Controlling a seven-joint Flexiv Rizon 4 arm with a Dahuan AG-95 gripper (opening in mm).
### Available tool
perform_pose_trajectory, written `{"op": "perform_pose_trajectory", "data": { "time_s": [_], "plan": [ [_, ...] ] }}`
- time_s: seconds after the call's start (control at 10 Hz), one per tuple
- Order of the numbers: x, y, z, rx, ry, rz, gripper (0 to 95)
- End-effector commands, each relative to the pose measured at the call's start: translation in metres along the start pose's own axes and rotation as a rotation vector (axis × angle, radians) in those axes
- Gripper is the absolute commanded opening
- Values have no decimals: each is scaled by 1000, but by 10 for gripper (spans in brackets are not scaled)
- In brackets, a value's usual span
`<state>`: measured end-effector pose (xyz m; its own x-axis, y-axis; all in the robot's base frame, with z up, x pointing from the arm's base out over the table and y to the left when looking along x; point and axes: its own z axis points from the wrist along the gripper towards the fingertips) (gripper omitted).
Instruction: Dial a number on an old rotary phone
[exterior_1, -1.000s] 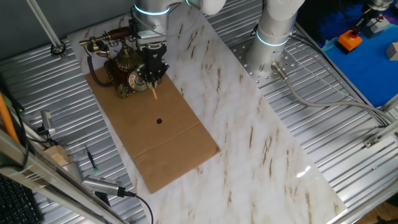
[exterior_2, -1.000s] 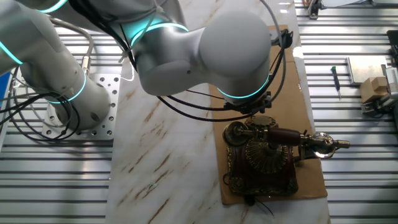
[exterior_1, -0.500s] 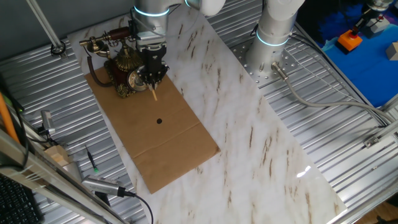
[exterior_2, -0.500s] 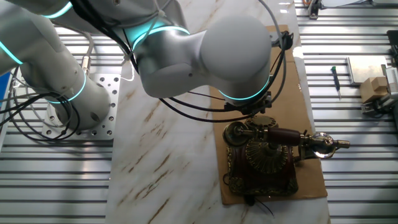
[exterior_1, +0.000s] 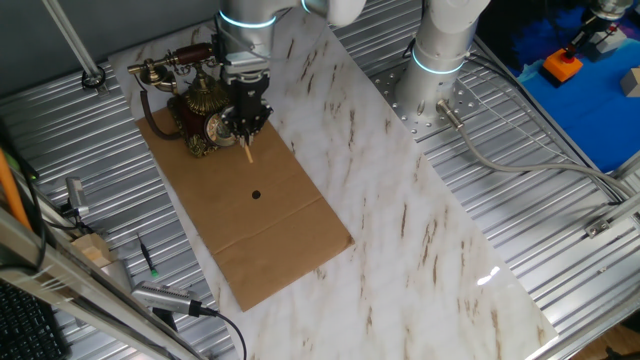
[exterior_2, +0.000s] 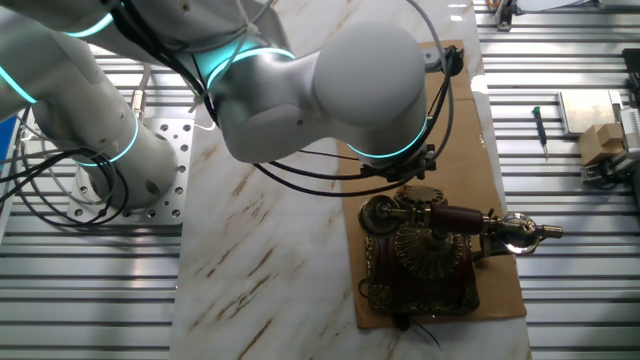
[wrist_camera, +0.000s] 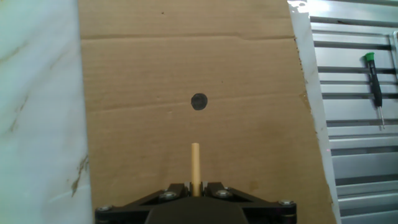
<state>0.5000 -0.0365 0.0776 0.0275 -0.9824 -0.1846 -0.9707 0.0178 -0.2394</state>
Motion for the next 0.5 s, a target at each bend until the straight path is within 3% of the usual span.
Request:
{"op": "perform_pose_trajectory", "data": {
  "time_s": [0.1,0.5],
  "plan": [
    [1,-2,3,0,4,-2,0],
    [1,-2,3,2,4,3,0]
  ]
}}
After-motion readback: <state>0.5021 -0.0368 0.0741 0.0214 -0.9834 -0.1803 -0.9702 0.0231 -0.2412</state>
